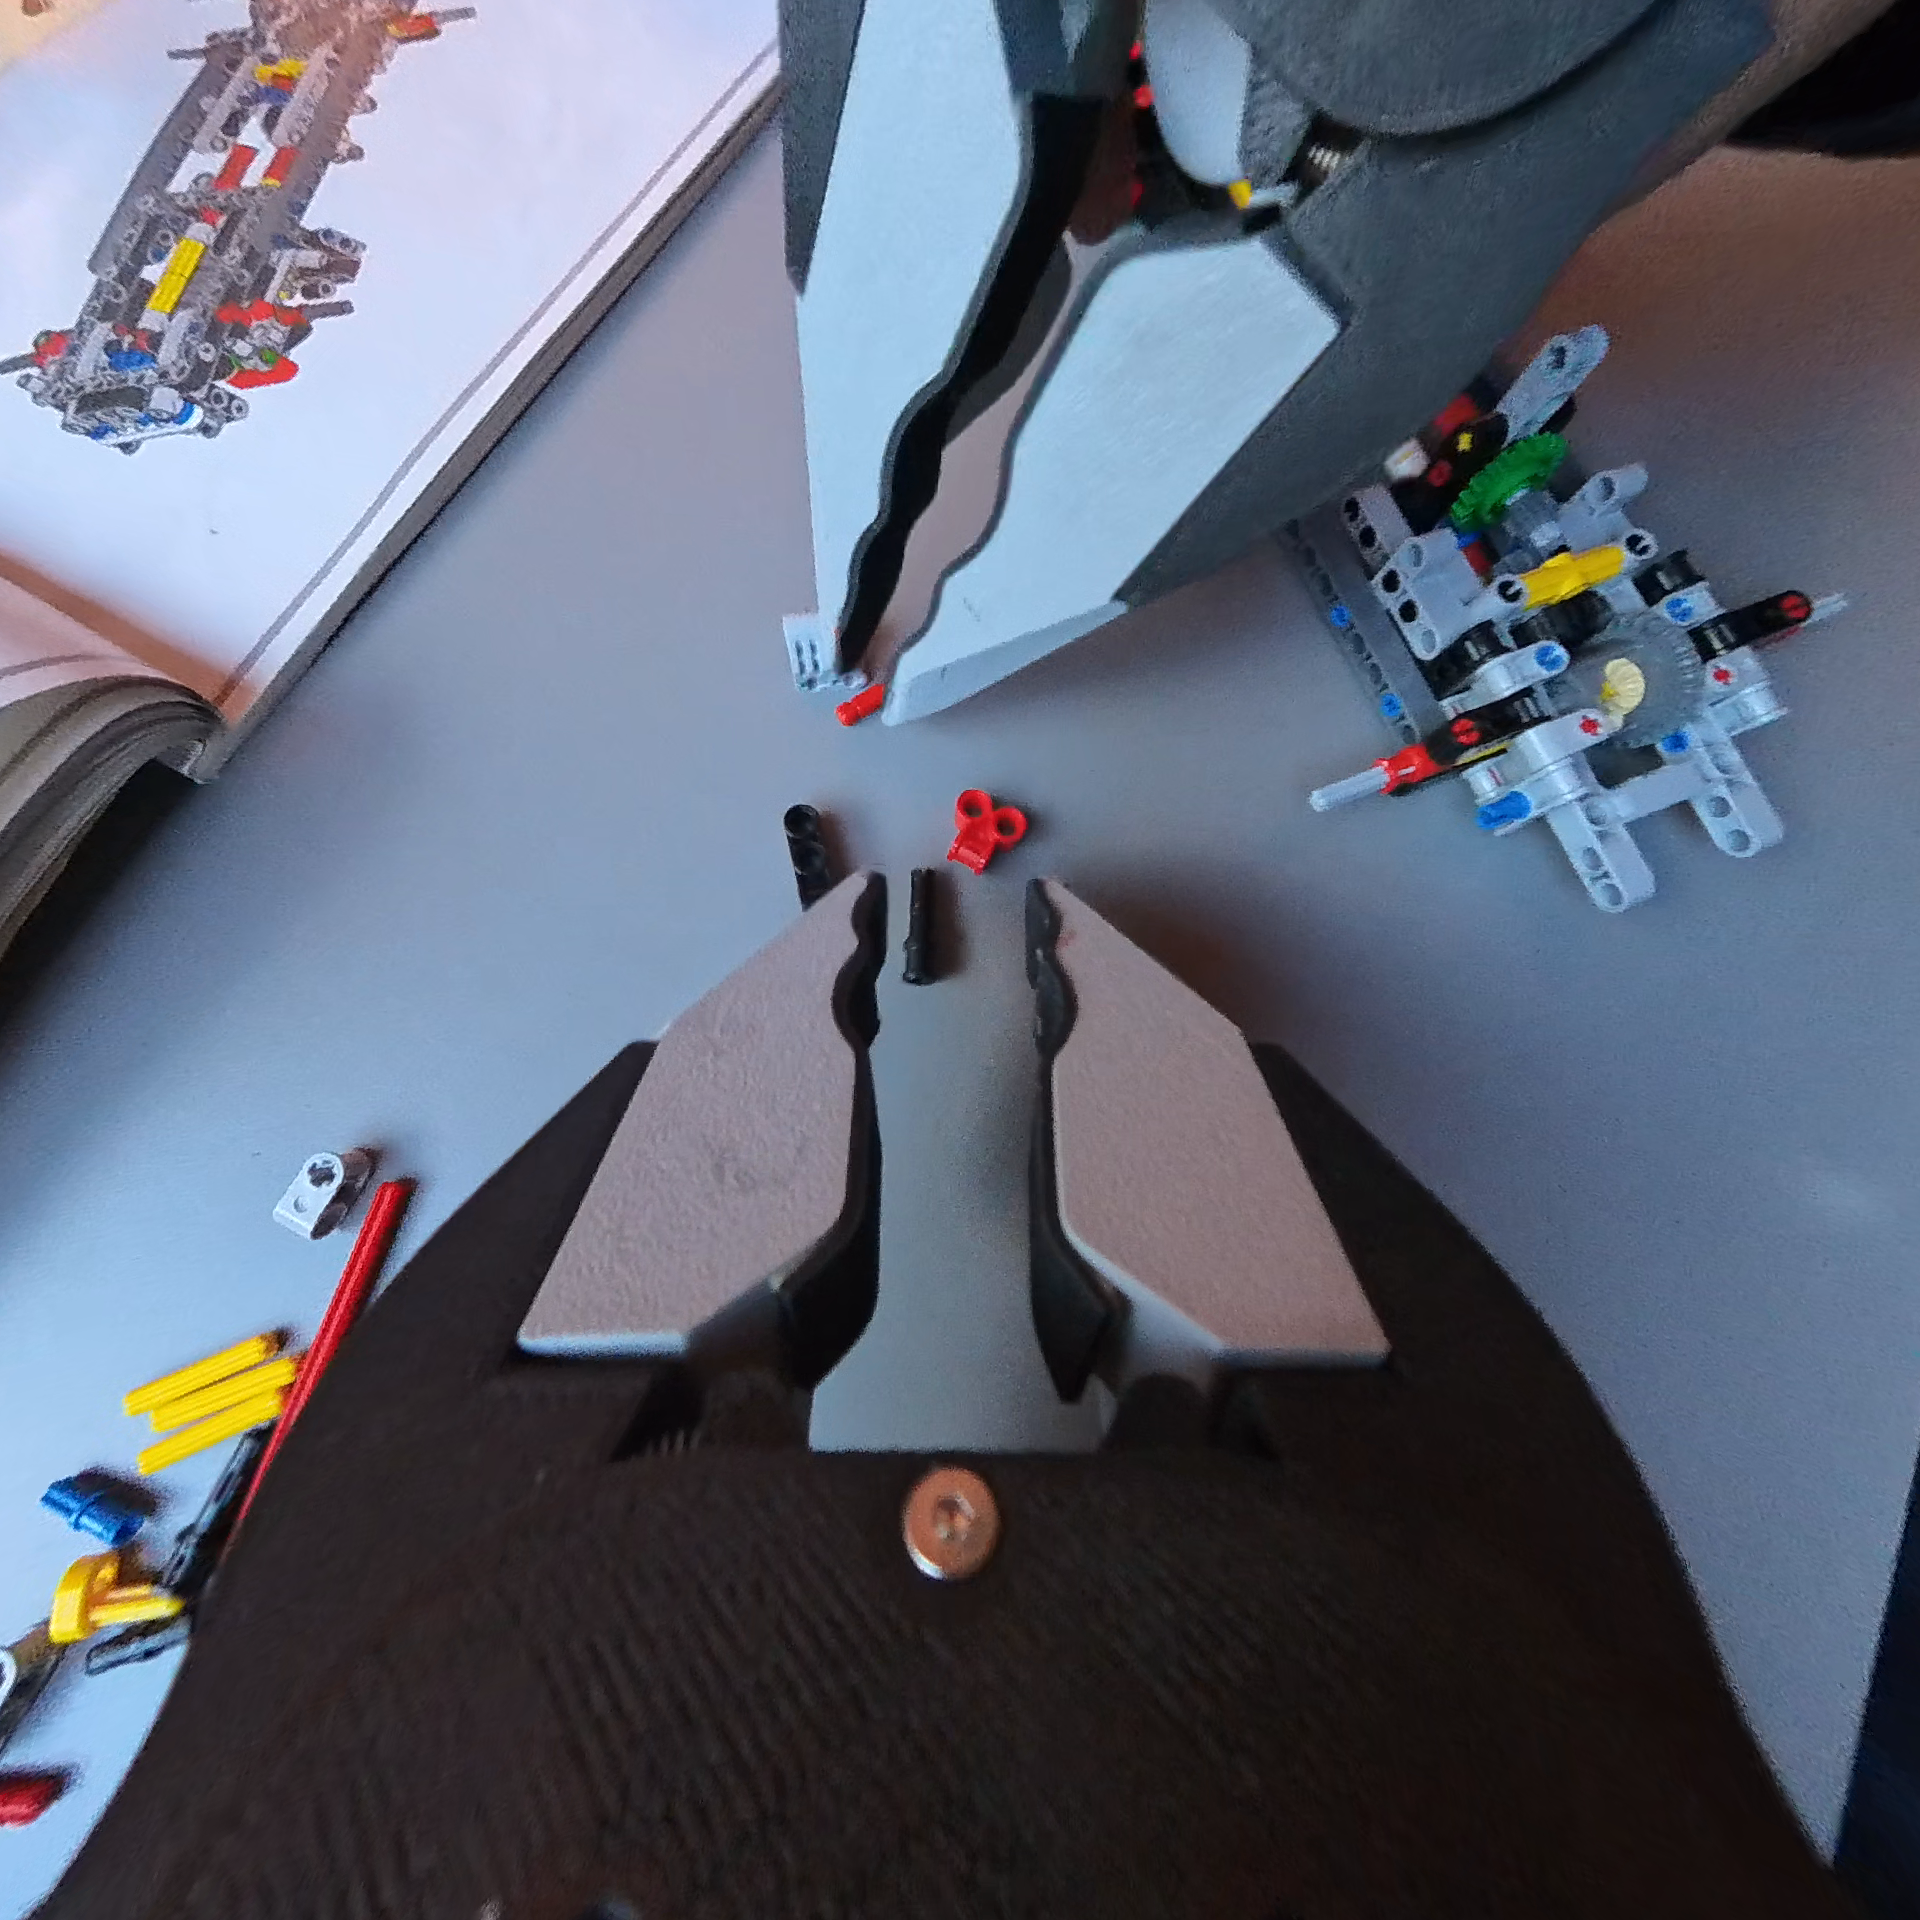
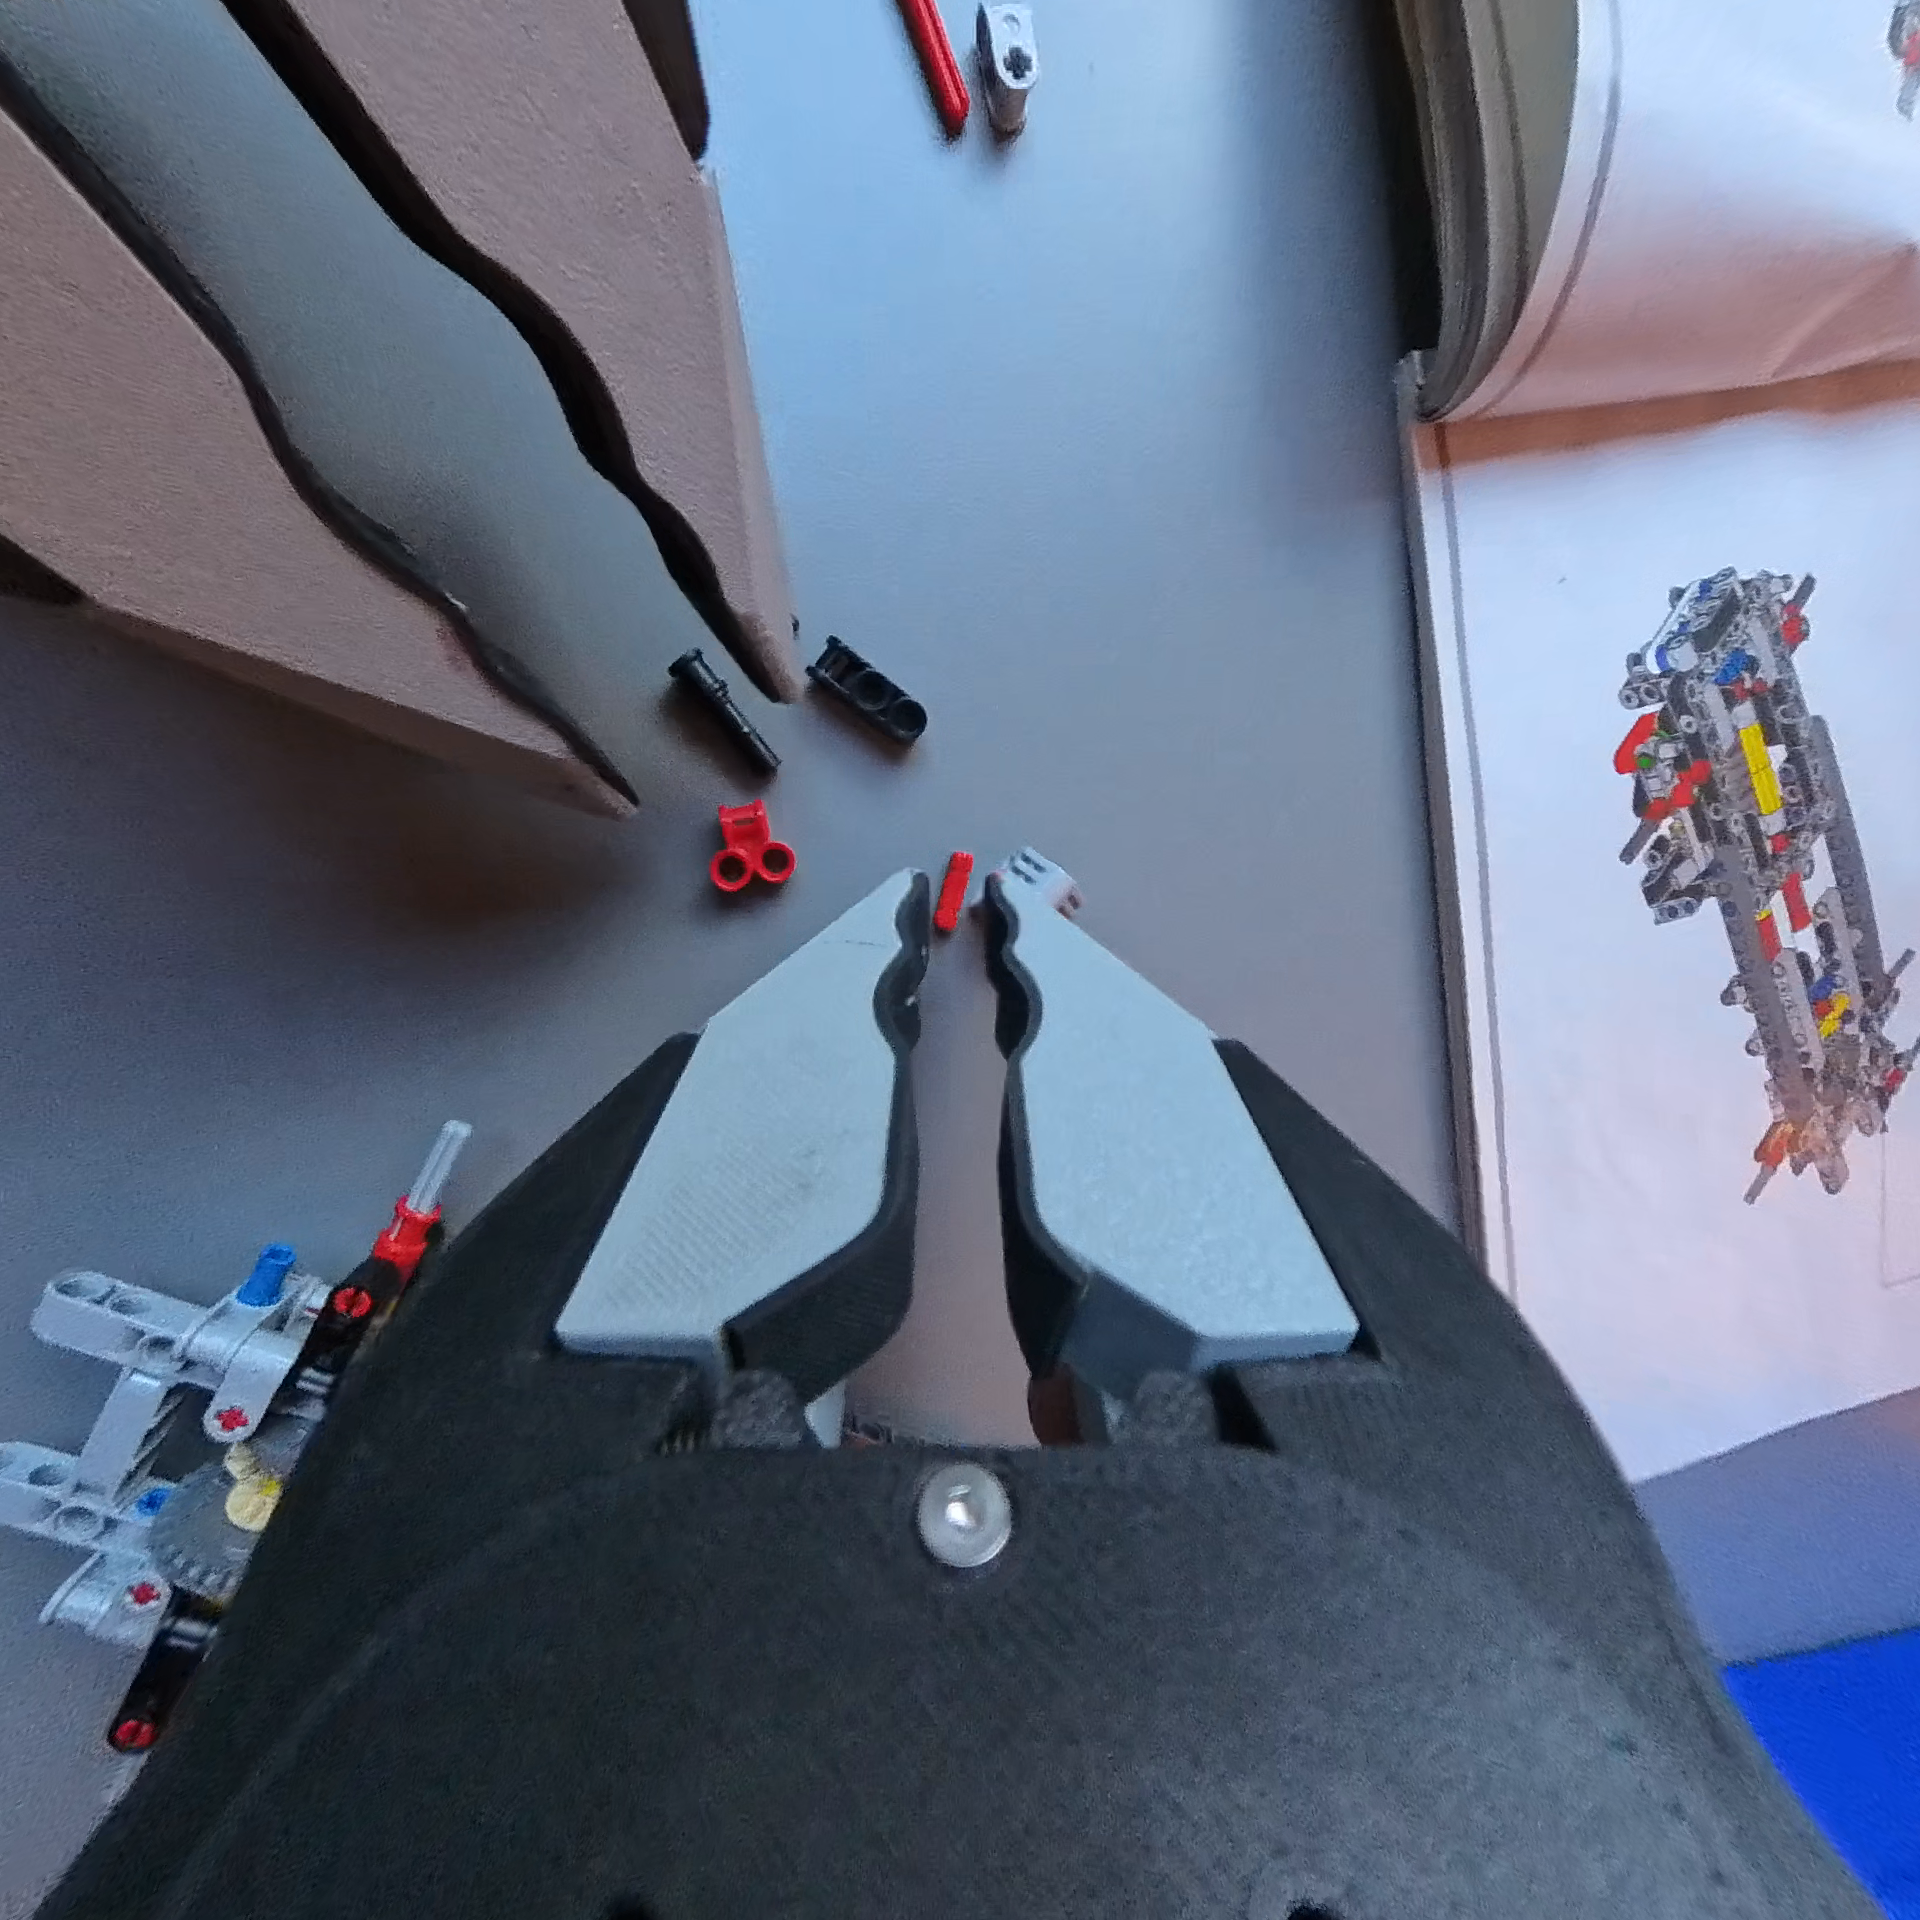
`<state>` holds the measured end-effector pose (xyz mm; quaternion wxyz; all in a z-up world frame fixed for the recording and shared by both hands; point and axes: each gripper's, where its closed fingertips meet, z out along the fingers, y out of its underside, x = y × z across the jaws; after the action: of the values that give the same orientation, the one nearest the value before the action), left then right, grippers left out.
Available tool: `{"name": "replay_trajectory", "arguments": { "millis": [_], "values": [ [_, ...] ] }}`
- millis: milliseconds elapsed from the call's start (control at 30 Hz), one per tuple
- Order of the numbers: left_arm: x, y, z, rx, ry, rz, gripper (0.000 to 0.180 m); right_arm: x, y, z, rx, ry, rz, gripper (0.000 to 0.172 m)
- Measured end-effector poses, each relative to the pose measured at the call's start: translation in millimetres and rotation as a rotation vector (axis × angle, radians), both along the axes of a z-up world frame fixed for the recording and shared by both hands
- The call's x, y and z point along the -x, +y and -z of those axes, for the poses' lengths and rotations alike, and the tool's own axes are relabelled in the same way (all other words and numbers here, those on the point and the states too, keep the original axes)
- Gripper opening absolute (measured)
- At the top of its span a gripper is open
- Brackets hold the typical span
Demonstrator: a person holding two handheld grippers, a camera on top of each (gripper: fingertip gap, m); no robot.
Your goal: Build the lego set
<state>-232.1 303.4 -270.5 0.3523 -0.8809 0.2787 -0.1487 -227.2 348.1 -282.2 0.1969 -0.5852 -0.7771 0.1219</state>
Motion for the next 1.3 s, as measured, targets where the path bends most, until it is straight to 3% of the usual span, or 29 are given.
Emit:
{"name": "replay_trajectory", "arguments": {
  "millis": [333, 600, 1000, 1200, 1300],
  "values": [
    [7.6, 1.8, 7.2, 0.020, 0.031, -0.030, 0.024, -4.1, 0.3, -1.3, 0.078, 0.042, 0.021, 0.000],
    [10.7, 5.7, 14.5, 0.035, 0.029, -0.056, 0.020, -21.3, 2.1, -20.1, 0.146, 0.136, 0.041, 0.000],
    [14.5, 7.9, 10.3, 0.022, 0.016, -0.075, 0.021, -8.1, -1.4, -6.0, 0.120, 0.084, -0.004, 0.010],
    [16.8, 7.5, 9.4, 0.018, 0.029, -0.080, 0.021, -4.1, -0.1, 2.4, 0.109, 0.032, -0.010, 0.009],
    [18.1, 8.7, 6.7, 0.015, 0.009, -0.091, 0.023, -5.2, -2.2, 5.8, 0.101, 0.003, -0.031, 0.000]
  ]
}}
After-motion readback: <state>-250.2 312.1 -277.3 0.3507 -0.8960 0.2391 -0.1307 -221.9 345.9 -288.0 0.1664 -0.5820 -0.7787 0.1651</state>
